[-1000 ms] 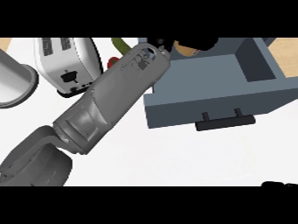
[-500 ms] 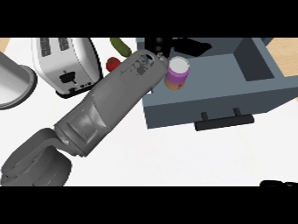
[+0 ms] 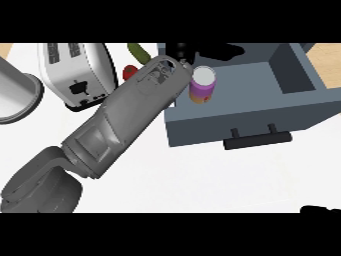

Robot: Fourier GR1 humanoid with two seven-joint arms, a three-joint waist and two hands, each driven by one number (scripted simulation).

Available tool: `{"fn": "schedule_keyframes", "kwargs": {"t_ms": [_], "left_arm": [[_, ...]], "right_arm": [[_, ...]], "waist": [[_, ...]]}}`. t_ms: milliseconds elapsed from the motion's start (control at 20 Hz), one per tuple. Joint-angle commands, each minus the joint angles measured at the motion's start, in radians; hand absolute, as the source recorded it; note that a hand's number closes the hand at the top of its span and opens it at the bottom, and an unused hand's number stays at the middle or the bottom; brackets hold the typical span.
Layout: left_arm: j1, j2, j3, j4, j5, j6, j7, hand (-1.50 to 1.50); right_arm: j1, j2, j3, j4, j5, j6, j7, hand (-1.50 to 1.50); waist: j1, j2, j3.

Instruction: Pick up the can, place it into the drawer and close the drawer

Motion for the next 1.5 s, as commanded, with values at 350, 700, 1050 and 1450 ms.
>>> {"fn": "schedule_keyframes", "kwargs": {"t_ms": [350, 700, 1050, 1450], "left_arm": [[-0.003, 0.0, 0.017, -0.06, 0.1, 0.029, -0.058, -1.5], [-0.021, 0.0, 0.013, -0.077, 0.099, 0.045, -0.062, -1.5], [-0.011, 0.0, 0.028, -0.068, 0.079, 0.029, -0.028, -1.5], [0.016, 0.066, -0.005, -0.212, 0.025, 0.065, 0.114, -1.5]], "right_arm": [[-0.086, -0.081, 0.117, 0.014, 0.305, -0.01, -0.077, -1.5], [-0.11, -0.146, 0.193, 0.102, 0.599, -0.063, -0.128, -1.5], [-0.178, -0.14, 0.332, 0.262, 0.86, -0.118, -0.087, -1.5], [-0.209, -0.049, 0.368, 0.59, 1.03, -0.362, -0.152, -1.5]], "waist": [[0.029, 0.0, 0.0], [0.092, -0.016, -0.001], [0.129, -0.026, -0.002], [0.152, -0.037, -0.001]]}}
